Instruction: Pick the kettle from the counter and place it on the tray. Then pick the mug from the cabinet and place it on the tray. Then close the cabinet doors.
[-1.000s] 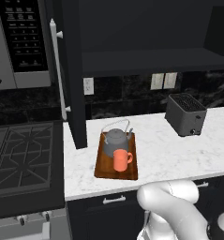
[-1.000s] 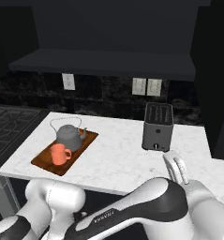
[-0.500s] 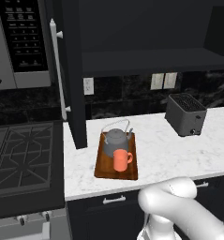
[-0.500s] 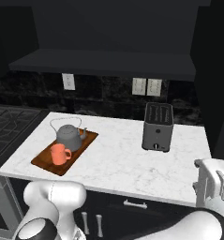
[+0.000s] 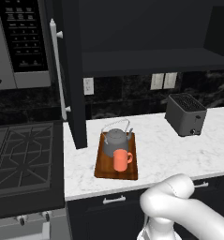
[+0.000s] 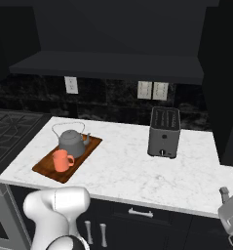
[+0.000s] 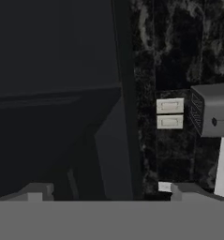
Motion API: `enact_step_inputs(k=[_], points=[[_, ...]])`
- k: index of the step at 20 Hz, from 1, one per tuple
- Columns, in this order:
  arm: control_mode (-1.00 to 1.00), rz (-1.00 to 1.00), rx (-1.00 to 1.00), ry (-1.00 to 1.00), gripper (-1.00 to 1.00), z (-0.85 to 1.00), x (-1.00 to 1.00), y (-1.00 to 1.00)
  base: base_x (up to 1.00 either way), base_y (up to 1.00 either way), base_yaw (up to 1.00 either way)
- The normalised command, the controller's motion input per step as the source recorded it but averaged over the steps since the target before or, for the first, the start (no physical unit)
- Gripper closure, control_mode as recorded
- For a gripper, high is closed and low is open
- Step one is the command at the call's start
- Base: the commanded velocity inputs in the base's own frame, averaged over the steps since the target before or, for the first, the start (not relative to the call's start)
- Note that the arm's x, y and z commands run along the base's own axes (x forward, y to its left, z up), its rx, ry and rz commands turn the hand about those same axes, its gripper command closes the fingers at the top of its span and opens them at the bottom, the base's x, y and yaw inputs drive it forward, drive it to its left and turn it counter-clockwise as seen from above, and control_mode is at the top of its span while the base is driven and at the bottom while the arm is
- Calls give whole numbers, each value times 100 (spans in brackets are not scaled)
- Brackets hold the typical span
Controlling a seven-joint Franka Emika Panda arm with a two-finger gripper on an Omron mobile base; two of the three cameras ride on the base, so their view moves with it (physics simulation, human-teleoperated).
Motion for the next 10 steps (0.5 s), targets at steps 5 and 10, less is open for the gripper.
enact_step_inputs(k=[5,10], points=[[-100,0,13,-8,-100,0,13,-1,0,0,0],[-100,0,11,0,-100,5,30,-6,0,0,0]])
